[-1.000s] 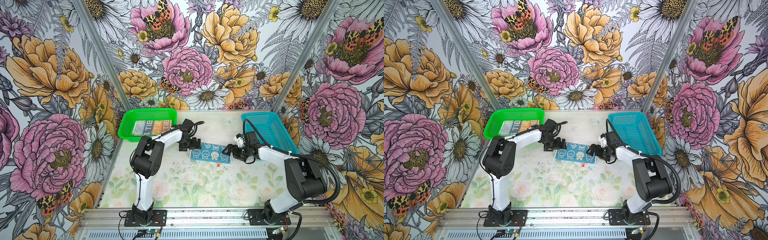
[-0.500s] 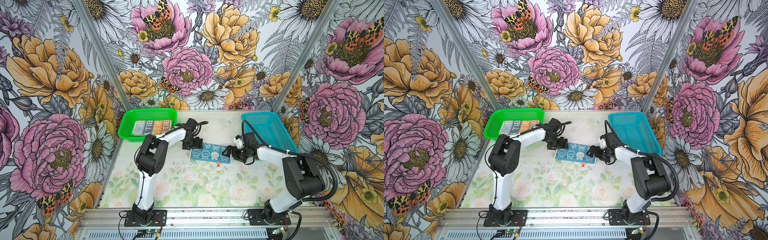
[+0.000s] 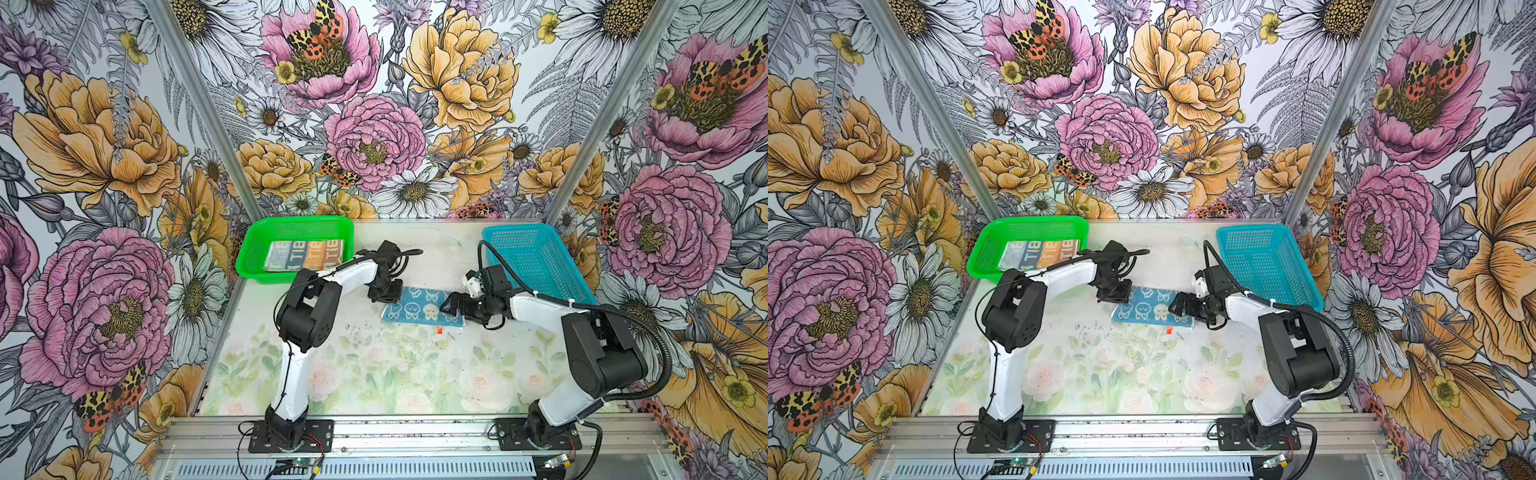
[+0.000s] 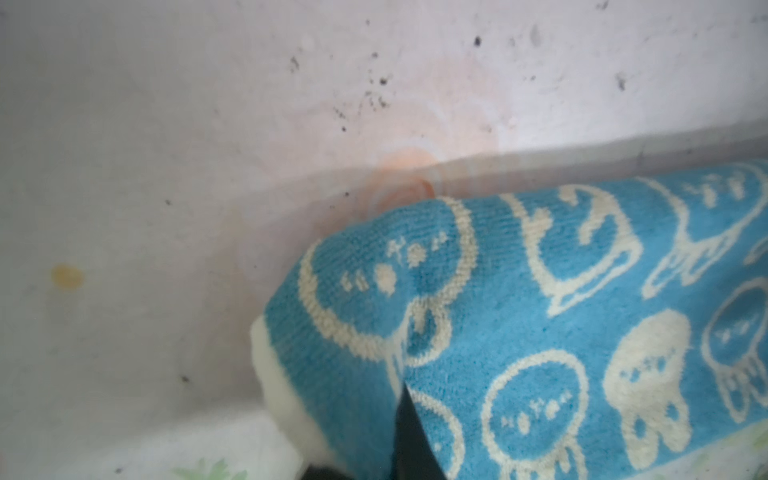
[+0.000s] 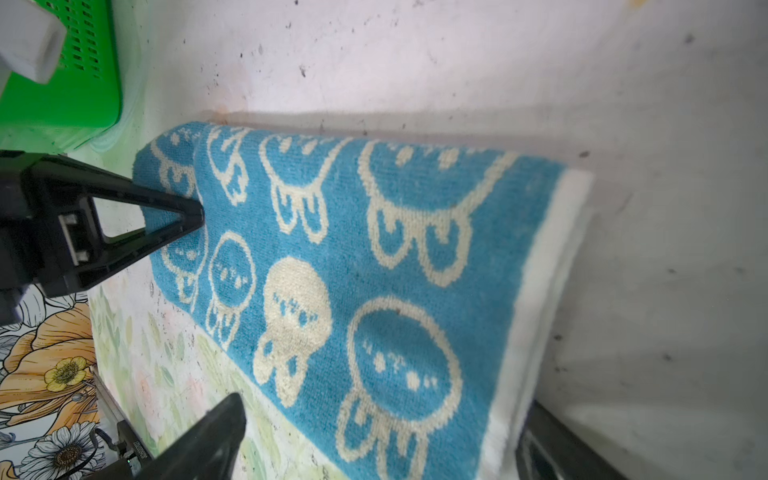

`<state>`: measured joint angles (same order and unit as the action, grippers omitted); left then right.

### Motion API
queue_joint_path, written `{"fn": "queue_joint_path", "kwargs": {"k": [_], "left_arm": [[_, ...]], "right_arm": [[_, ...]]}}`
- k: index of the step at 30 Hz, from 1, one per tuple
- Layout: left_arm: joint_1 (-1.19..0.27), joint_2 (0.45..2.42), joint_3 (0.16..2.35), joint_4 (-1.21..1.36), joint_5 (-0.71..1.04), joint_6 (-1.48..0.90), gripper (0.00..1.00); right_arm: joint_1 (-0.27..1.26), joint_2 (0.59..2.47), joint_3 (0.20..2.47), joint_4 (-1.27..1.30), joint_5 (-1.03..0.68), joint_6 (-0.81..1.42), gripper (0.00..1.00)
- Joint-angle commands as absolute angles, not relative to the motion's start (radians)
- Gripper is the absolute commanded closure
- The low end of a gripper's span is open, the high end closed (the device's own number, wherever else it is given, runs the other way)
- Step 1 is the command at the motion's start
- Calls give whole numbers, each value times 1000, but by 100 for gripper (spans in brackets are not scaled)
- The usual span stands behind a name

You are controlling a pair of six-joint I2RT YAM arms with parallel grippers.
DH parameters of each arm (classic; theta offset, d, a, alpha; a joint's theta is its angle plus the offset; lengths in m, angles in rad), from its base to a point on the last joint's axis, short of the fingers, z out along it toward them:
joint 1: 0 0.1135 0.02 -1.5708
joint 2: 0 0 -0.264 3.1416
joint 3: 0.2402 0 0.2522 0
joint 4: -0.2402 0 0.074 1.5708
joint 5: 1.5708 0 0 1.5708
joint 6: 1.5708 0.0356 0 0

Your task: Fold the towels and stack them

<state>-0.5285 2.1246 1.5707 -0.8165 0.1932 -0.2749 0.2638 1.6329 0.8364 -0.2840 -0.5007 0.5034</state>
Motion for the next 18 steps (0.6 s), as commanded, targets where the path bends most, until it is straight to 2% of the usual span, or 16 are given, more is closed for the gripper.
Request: {"fn": "queue_joint_path", "kwargs": {"k": [1, 6, 18], "left_arm": [[-540, 2157, 1594, -888, 158, -243, 99], [-538, 2152, 1677, -989, 100, -186, 100], [-494, 2093, 1886, -1230, -167, -57, 100]], "right_arm": [[282, 1666, 852, -275, -485, 517, 1], [288, 1671, 869, -273, -485, 518, 1], [308, 1675, 954, -276, -503, 507, 1]]}}
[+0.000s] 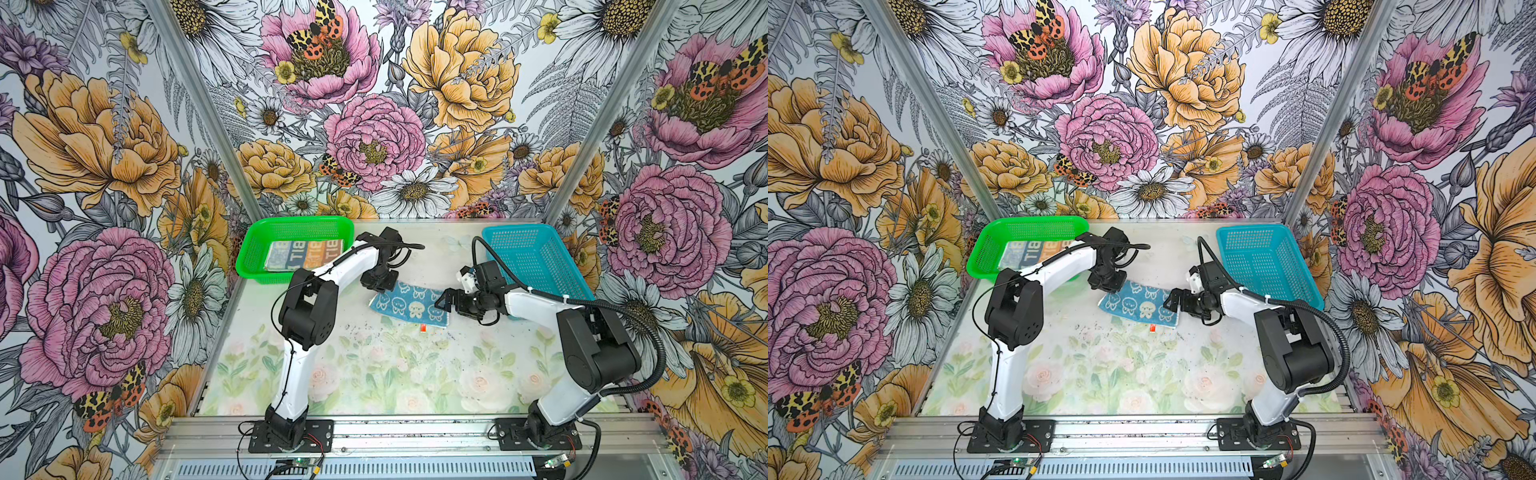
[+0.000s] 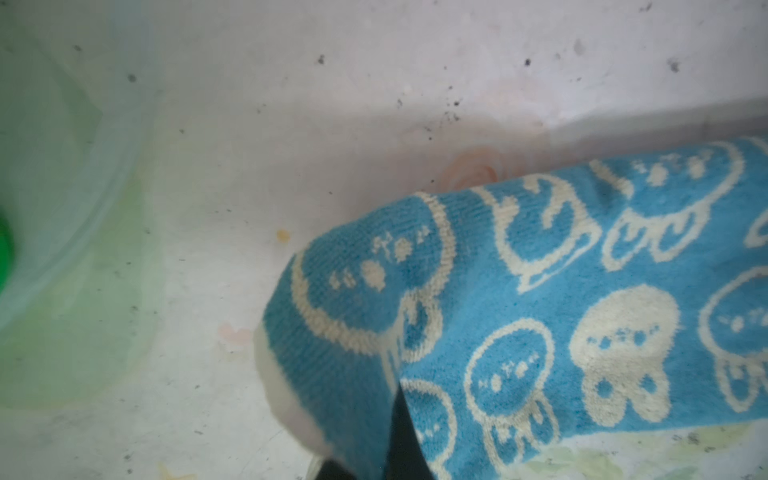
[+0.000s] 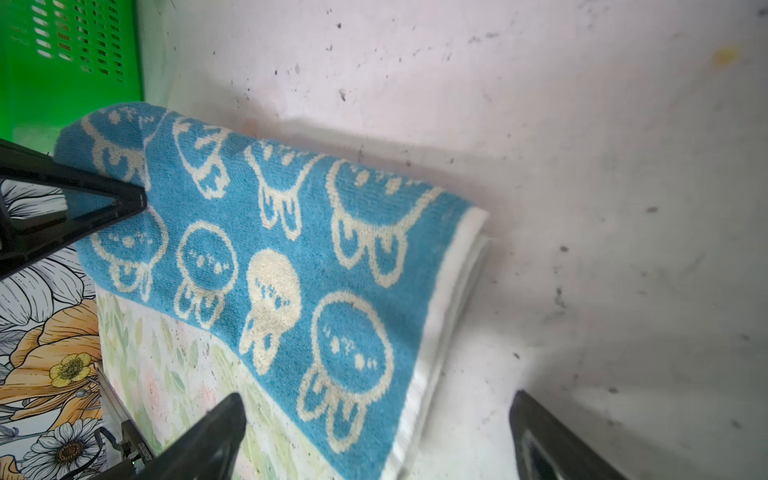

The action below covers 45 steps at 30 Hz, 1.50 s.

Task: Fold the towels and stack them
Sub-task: 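Lift the folded blue towel with both grippers and carry it over the green basket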

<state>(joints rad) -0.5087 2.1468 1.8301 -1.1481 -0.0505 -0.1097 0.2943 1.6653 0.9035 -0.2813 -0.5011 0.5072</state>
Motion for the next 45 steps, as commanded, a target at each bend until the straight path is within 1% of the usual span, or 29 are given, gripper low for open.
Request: {"fn": "queue_joint_path", "kwargs": {"k": [1, 9, 13, 16, 20, 24, 31, 38, 45], "left_arm": [[-489, 2089, 1908, -1246, -190, -46, 100], [-428, 2090, 2058, -1283, -400, 15, 100], [-385, 2111, 2165, -1282, -445, 51, 100], [-353, 2138, 2247, -1279, -477, 90, 100], [-312, 2199, 2336, -1279, -566, 161, 100], [-252, 2238, 2387, -1277, -555, 183, 100], [-163, 2287, 2421, -1267, -514, 236, 100], [-101, 2338, 2420, -1245, -465, 273, 100], [-61, 2390, 2455, -1236, -453, 312, 100]], "right_arm": [[312, 1675, 969, -275, -507, 505, 1], [361, 1711, 1122, -275, -523, 478, 1], [393, 1741, 1213, -276, -523, 455, 1], [421, 1764, 1285, -277, -508, 421, 1], [466, 1798, 1365, -275, -427, 353, 1], [496, 1845, 1439, -274, -398, 330, 1], [538, 1968, 1594, -276, -423, 346, 1], [549, 2061, 1695, -278, -449, 383, 1], [550, 2126, 1756, -283, -446, 400, 1]]}}
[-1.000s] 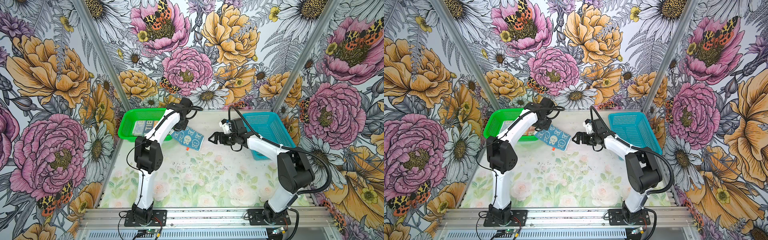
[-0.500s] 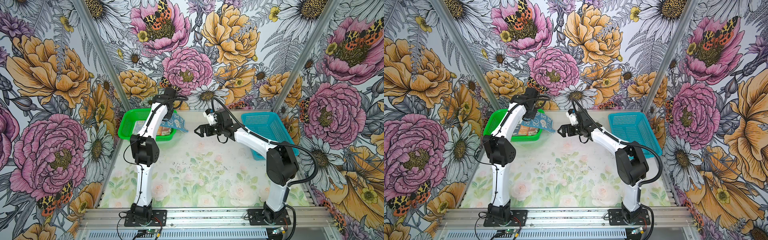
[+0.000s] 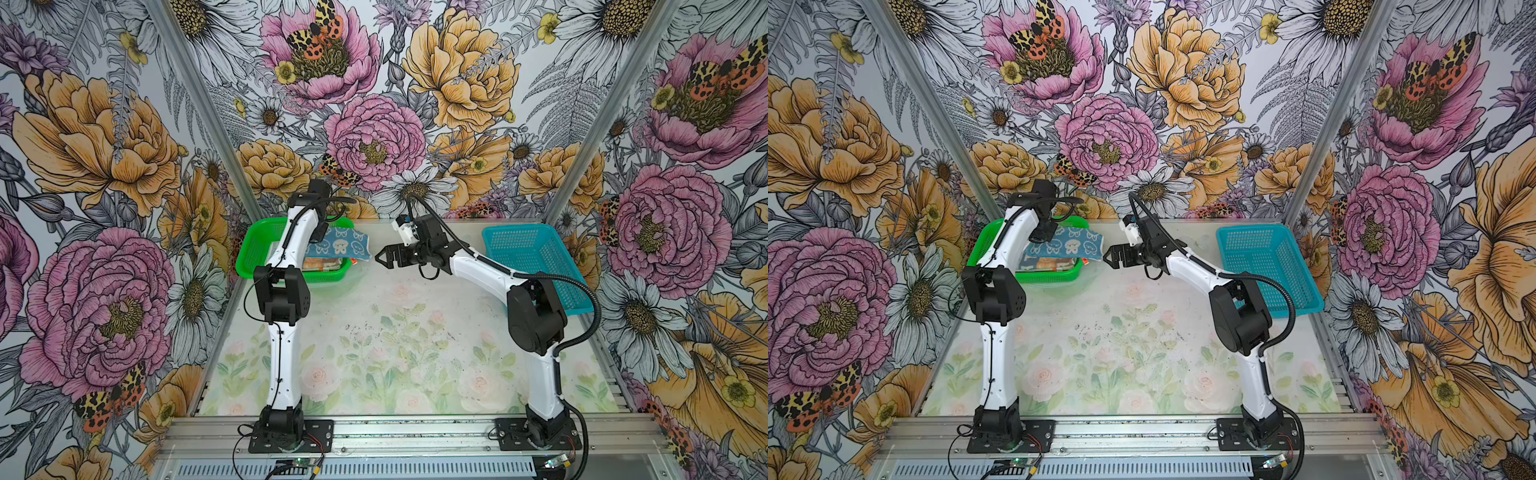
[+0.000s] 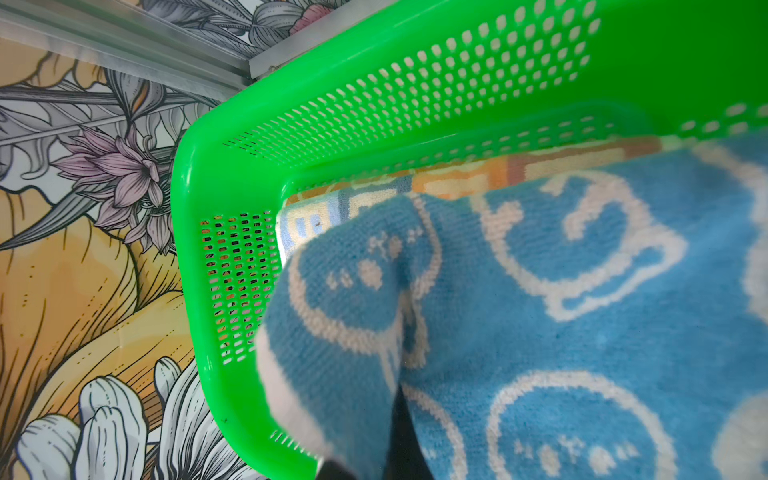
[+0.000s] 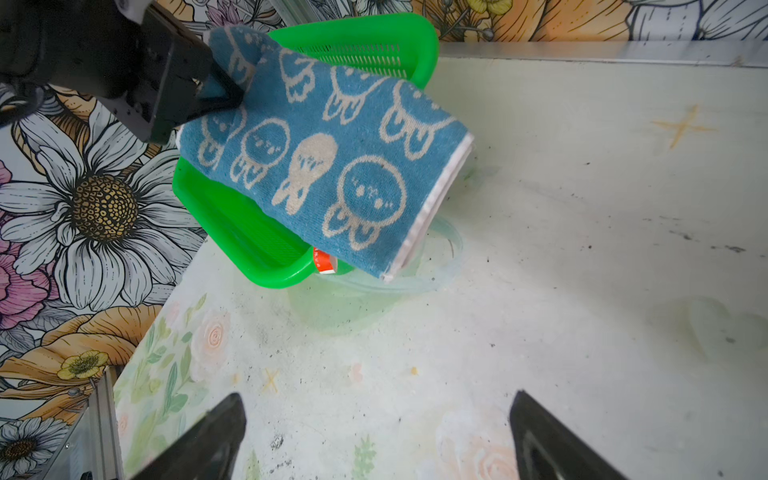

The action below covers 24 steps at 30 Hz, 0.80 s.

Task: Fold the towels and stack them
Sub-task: 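Lift the folded blue towel with both grippers and carry it over the green basket, then lower the towel onto the stack in the green basket and open both grippers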

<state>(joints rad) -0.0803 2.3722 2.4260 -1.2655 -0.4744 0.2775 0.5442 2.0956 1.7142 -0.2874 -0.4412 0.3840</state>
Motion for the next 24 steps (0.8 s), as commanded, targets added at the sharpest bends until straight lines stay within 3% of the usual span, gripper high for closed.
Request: {"fn": "queue_joint_path", "kwargs": {"k": [1, 24], "left_arm": [[-57, 2393, 2457, -1232, -451, 321, 100], [-5, 2405, 2459, -1215, -462, 392, 100]], "right_arm": [[550, 2135, 1766, -284, -448, 404, 1], [549, 2215, 1855, -338, -453, 401, 1]]}}
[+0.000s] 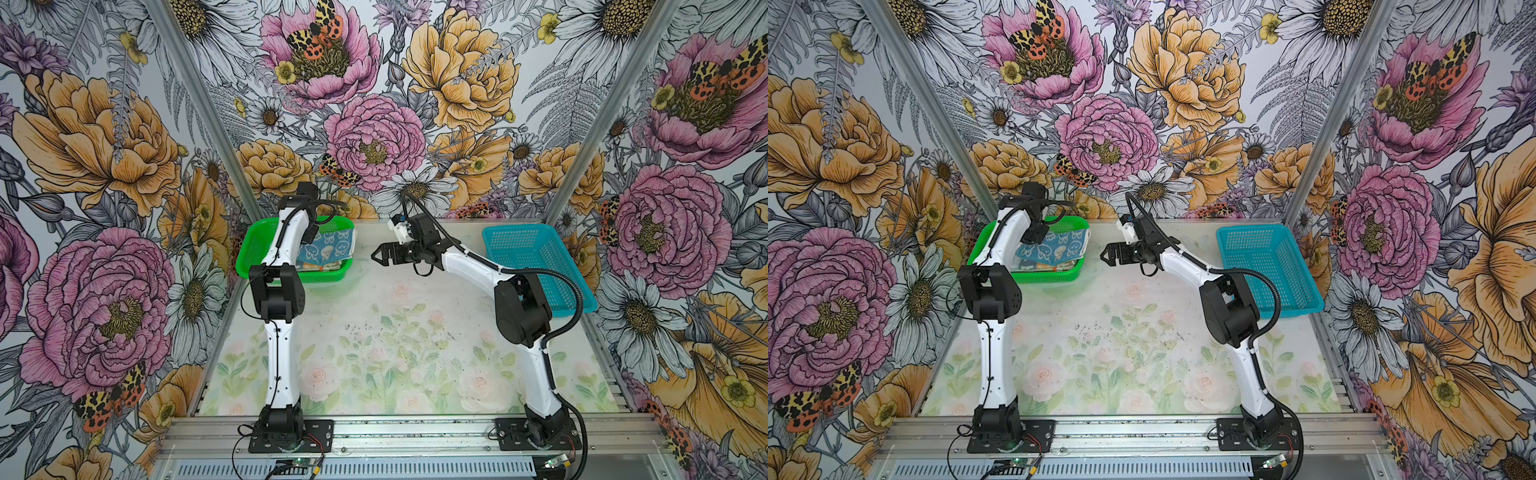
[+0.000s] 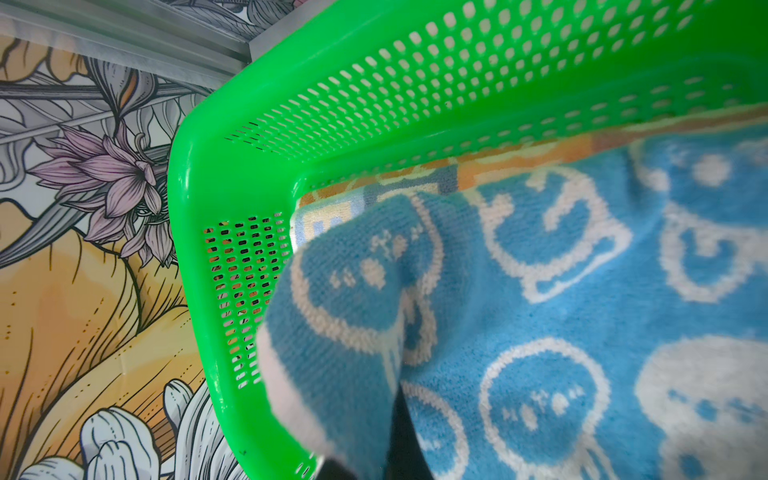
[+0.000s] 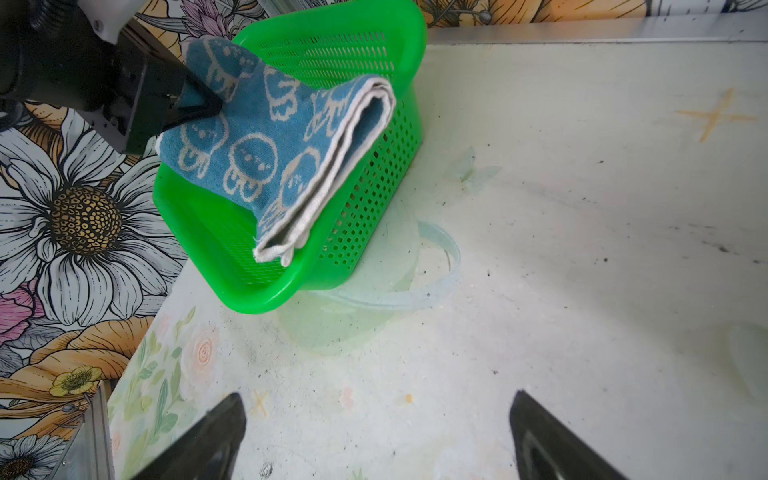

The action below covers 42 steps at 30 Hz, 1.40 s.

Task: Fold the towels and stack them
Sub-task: 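Lower the towel onto the stack in the green basket and open both grippers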

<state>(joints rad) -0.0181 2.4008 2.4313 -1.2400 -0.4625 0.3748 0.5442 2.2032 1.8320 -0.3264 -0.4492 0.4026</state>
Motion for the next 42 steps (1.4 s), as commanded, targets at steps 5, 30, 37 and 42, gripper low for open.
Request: {"fn": "queue_joint_path", "kwargs": {"k": [5, 30, 37, 42], "left_arm": [[0, 2410, 2469, -1213, -476, 402, 100], [43, 2455, 2487, -1215, -442, 373, 100], [62, 2477, 2500, -1214, -432, 354, 100], [66, 2506, 2516, -1214, -446, 342, 100]], "right_arm": [[548, 2219, 1855, -338, -459, 402, 1], [548, 2226, 1866, -338, -469, 409, 1], [548, 2227, 1864, -338, -471, 410, 1], [548, 2230, 1867, -338, -471, 410, 1]]}}
